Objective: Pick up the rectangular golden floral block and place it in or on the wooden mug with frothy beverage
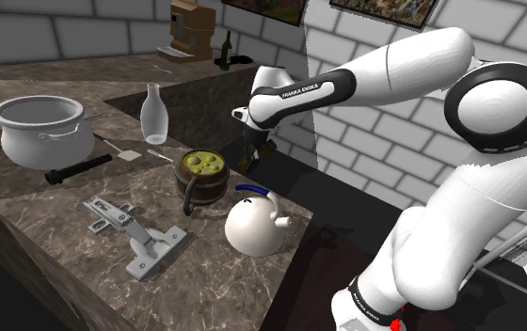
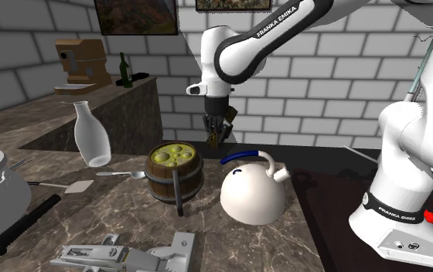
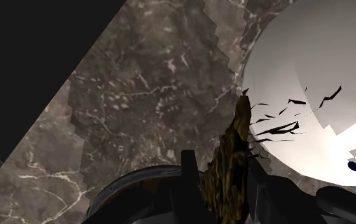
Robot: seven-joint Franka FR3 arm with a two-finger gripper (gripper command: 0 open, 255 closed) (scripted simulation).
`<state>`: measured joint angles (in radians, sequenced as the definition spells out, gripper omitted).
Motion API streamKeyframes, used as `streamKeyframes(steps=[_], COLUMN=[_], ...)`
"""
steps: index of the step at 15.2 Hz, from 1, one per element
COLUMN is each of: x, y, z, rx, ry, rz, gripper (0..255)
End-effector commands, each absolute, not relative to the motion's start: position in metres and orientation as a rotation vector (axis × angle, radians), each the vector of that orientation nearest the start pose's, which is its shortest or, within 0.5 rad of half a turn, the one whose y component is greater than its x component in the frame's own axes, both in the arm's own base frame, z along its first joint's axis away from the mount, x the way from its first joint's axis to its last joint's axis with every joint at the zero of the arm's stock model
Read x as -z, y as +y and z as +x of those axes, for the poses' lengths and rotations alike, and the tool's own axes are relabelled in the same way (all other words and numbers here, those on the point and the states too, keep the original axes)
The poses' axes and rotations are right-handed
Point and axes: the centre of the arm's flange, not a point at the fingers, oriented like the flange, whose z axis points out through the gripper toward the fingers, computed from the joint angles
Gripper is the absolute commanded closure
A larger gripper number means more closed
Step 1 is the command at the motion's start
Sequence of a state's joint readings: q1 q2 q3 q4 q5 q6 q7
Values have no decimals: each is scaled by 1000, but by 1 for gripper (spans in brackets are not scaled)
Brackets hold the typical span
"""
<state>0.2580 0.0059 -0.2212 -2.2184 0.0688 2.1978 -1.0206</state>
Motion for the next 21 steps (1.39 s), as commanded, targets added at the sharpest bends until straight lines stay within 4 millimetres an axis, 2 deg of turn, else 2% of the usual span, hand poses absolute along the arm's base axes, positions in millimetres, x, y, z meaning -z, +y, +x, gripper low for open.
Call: streamKeyframes(steps=[1,19,21], x=[-381,-475,-475], y=[22,22,44], z=[524,524,538], rx=[3,3,3], ry=[-1500,-1500,-1500], rz=[-2692,-2692,-2692], gripper=[255,255,255])
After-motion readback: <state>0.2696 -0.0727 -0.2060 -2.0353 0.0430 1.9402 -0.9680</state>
